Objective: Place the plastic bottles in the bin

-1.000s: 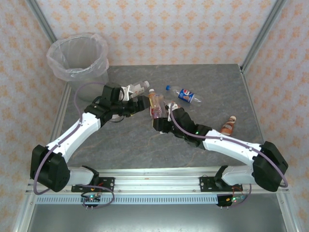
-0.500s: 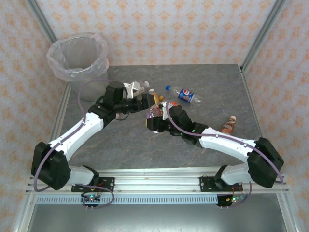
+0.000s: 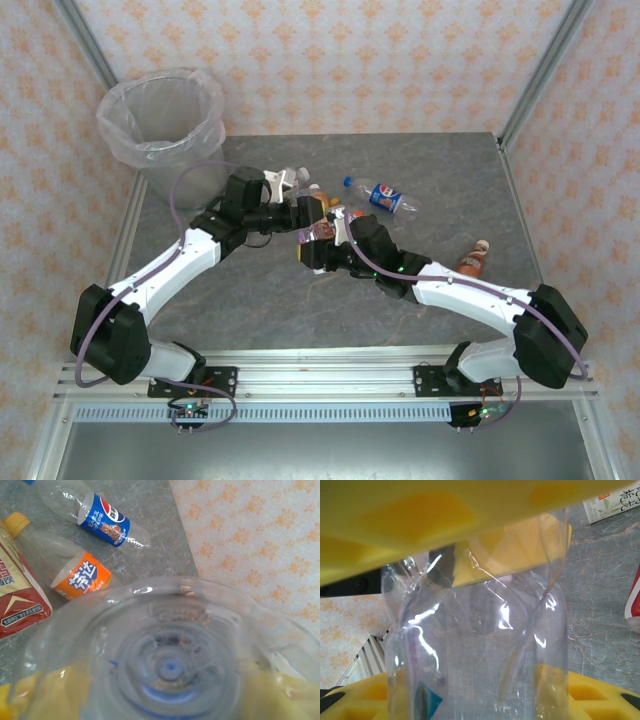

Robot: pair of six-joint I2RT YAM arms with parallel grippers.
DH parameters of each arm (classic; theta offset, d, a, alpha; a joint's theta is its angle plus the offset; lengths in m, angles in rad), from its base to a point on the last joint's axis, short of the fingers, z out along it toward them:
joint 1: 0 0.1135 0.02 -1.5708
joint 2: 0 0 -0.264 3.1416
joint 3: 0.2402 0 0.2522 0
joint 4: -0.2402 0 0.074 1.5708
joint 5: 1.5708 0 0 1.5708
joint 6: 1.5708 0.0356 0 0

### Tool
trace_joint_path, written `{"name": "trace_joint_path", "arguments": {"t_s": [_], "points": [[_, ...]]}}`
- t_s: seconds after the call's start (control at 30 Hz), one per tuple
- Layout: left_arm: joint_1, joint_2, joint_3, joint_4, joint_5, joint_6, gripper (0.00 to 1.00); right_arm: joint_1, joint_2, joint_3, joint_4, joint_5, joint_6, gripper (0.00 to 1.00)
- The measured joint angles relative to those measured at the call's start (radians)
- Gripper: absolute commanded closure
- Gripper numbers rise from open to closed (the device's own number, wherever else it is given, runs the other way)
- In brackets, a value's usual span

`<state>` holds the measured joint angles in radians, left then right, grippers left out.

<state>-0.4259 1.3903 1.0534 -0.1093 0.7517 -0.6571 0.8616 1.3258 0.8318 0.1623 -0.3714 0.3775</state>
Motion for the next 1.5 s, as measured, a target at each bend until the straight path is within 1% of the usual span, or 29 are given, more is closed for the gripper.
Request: {"name": "trace_joint_path", "arguments": {"t_s": [0.13, 0.4, 0.53, 0.6, 0.8, 0.83, 1.07, 1.23, 1.33, 1.5], "points": [[-0.006, 0.0, 0.001, -0.001, 0.0, 0.003, 0.37, 0.0, 0.0, 0.0, -0.003, 0.0, 0.003, 0.51], [-0.006, 0.0, 0.005, -0.006, -0.002, 0.003, 0.38, 0.002, 0.0, 0.0, -0.003, 0.009, 0.007, 0.41], [-0.006, 0.0, 0.01, -0.01, -0.01, 0.003, 0.39, 0.003, -0.002, -0.002, 0.004, 0.023, 0.013, 0.31], [-0.006, 0.005, 0.019, -0.014, -0.015, 0.004, 0.4, 0.002, -0.005, -0.005, 0.008, 0.035, 0.016, 0.24], [-0.006, 0.037, 0.058, -0.016, -0.051, 0.003, 0.4, 0.002, -0.051, -0.053, 0.046, 0.081, 0.025, 0.11], [-0.006, 0.042, 0.064, -0.019, -0.062, 0.003, 0.4, 0.002, -0.06, -0.063, 0.051, 0.092, 0.029, 0.02], [-0.006, 0.072, 0.129, -0.113, -0.192, 0.018, 0.43, 0.002, -0.134, -0.134, 0.069, 0.18, 0.029, 0.01], [-0.006, 0.076, 0.203, -0.19, -0.288, 0.053, 0.44, 0.002, -0.226, -0.178, 0.055, 0.33, 0.039, 0.01], [-0.006, 0.077, 0.253, -0.25, -0.361, 0.067, 0.44, -0.005, -0.26, -0.212, 0.055, 0.39, 0.073, 0.01], [-0.006, 0.107, 0.36, -0.368, -0.494, 0.105, 0.44, -0.013, -0.261, -0.254, 0.02, 0.47, 0.156, 0.01]]}}
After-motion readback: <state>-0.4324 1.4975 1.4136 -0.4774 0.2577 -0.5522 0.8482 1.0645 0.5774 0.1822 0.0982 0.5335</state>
